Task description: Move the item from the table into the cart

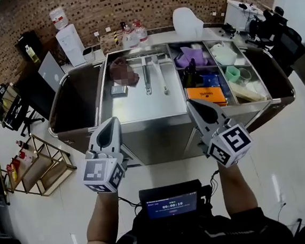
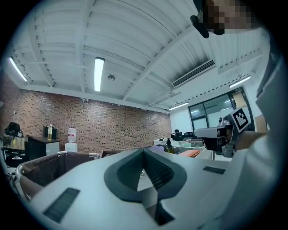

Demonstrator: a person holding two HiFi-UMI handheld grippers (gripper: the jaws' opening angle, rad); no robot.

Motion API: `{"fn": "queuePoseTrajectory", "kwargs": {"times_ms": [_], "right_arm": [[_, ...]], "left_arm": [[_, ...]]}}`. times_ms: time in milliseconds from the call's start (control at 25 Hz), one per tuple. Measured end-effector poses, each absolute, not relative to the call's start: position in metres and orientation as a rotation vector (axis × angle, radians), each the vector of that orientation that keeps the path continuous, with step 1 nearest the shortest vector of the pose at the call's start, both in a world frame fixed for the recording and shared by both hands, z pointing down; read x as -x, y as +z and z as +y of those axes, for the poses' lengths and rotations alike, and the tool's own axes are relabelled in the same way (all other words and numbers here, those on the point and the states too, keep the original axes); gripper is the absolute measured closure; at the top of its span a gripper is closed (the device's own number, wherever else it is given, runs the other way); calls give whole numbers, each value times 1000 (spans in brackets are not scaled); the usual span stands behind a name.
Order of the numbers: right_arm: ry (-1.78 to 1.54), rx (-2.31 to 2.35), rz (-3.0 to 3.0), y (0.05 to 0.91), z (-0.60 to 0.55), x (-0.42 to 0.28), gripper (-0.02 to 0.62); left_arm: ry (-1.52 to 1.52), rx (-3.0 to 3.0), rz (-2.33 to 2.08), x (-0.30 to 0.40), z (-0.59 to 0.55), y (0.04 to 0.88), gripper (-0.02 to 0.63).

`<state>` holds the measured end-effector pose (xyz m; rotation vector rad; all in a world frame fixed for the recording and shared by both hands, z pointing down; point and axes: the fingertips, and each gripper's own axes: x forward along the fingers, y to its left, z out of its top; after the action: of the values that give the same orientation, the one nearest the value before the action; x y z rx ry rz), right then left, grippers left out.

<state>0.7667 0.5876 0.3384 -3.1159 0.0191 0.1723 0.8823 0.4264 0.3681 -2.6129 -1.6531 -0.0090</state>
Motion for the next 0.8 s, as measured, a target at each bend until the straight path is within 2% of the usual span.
{"fn": "queuePoseTrajectory", "kwargs": {"times_ms": [800], "right_arm": [[103,3114,-76,370,513,-758,583]], "left_arm": [[-21,2638,-1693,-871,355,385,603]]}}
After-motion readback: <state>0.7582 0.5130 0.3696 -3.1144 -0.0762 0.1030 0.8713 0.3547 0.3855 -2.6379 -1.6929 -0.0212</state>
